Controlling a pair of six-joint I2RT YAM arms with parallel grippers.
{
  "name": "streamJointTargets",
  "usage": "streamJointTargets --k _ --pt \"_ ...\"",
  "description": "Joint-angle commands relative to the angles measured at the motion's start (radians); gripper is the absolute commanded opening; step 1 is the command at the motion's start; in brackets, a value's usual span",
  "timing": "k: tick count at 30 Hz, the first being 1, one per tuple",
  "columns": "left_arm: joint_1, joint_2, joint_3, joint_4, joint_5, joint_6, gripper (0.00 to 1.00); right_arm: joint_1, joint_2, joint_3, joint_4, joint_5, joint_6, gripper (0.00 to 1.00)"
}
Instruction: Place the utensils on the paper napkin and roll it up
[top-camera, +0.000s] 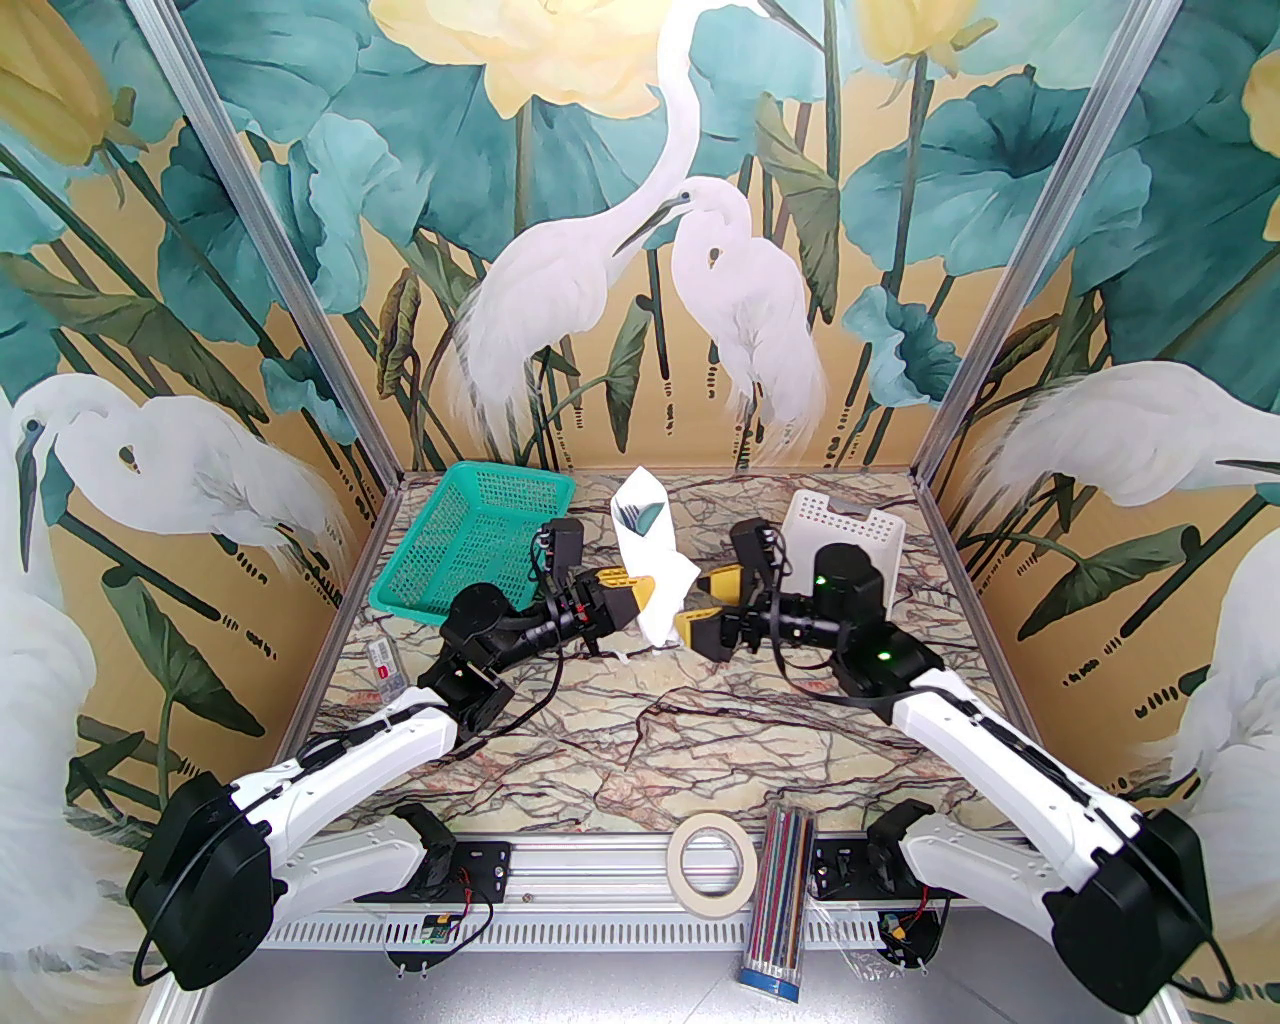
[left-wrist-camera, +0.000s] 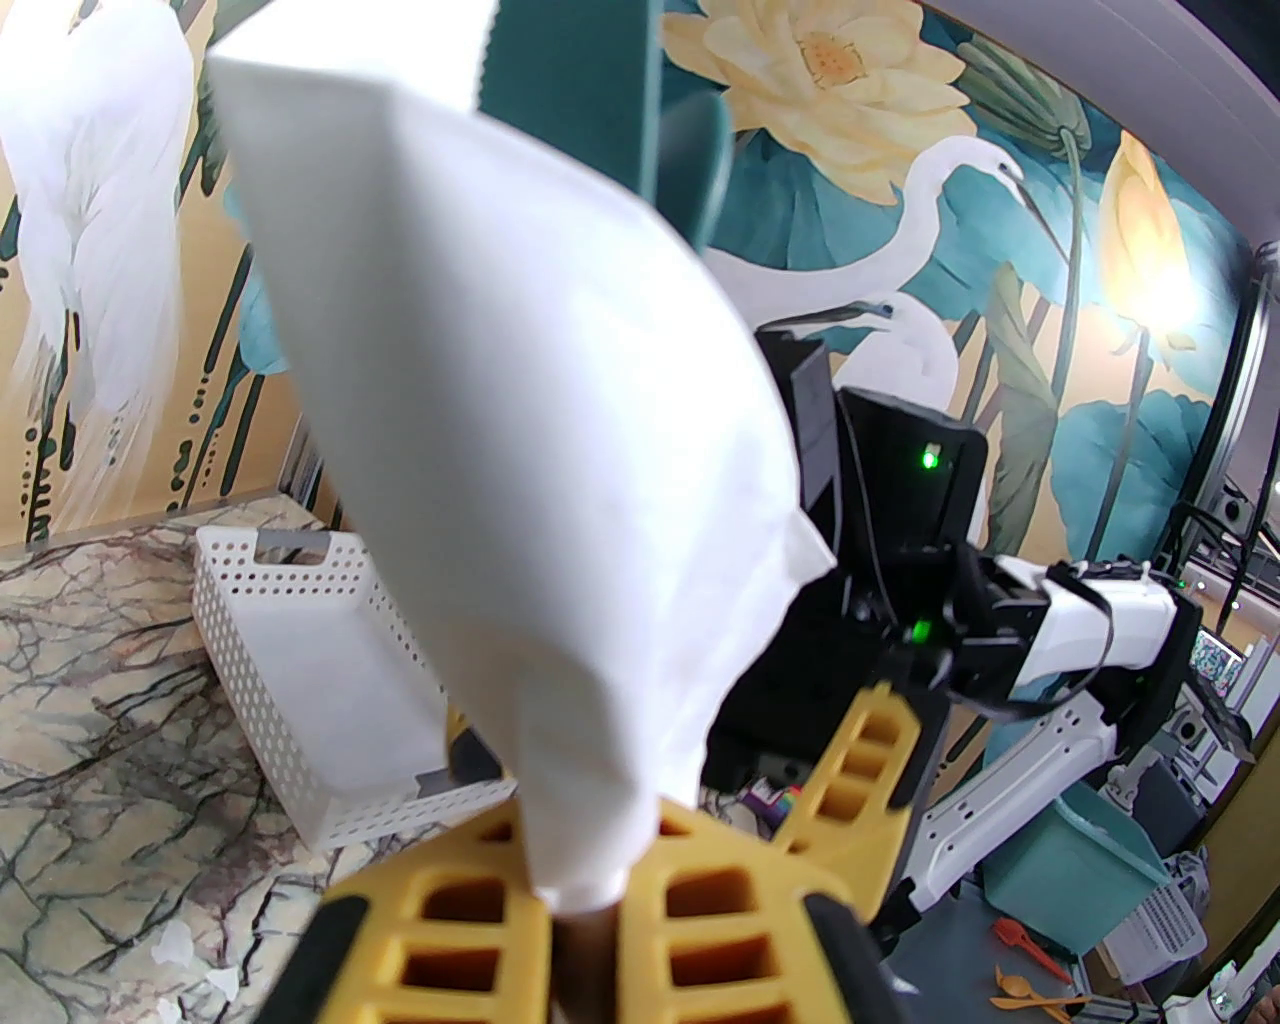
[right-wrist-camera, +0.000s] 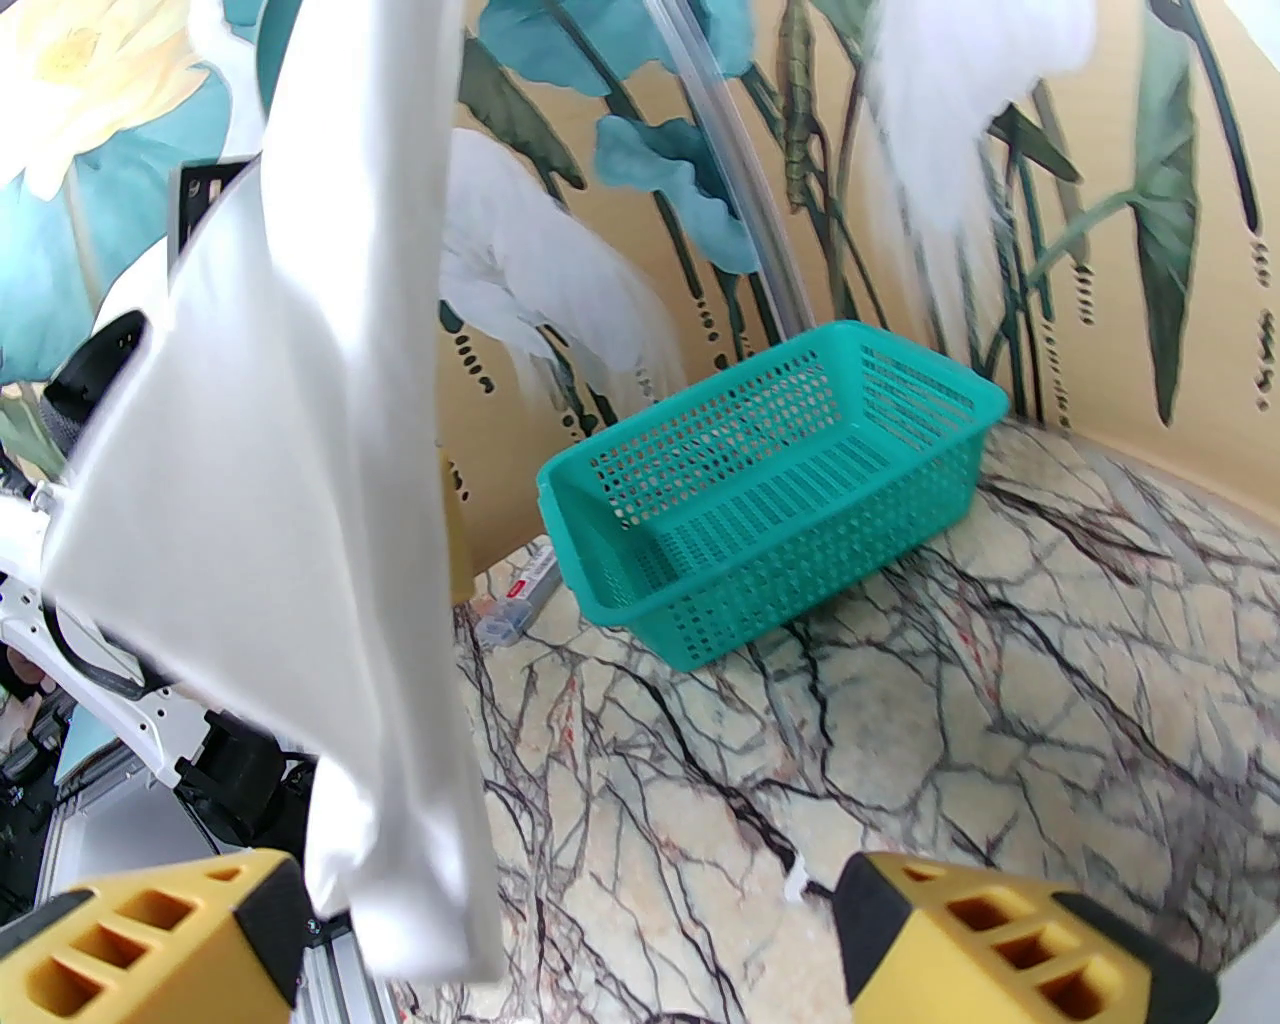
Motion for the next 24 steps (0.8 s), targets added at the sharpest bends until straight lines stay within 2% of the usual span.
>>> streamJointTargets --k 1,7,9,16,19,24 --pt "0.002 -0.016 0.028 0.017 -0.002 -0.025 0.00 0.040 0.023 0.038 0.067 0.058 0.004 0.88" --pt "0.002 -0.021 0.032 -0.022 -0.041 -0.020 0.00 0.083 0.051 0.075 0.040 0.090 -0.010 0.78" --pt "0.003 -0.021 0.033 -0.040 -0.054 -0.011 0.00 0.087 0.048 0.082 0.029 0.090 -0.011 0.77" --pt "0.001 -0.025 0.033 -0.072 -0.072 0.004 0.00 0.086 -0.002 0.104 -0.096 0.146 -0.069 0.81" --pt "-0.001 -0.023 0.033 -0.070 -0.073 0.002 0.00 0.086 -0.010 0.096 -0.086 0.149 -0.048 0.86" --pt "-0.006 -0.020 0.037 -0.072 -0.087 0.004 0.00 0.118 0.036 0.119 -0.087 0.178 -0.034 0.85"
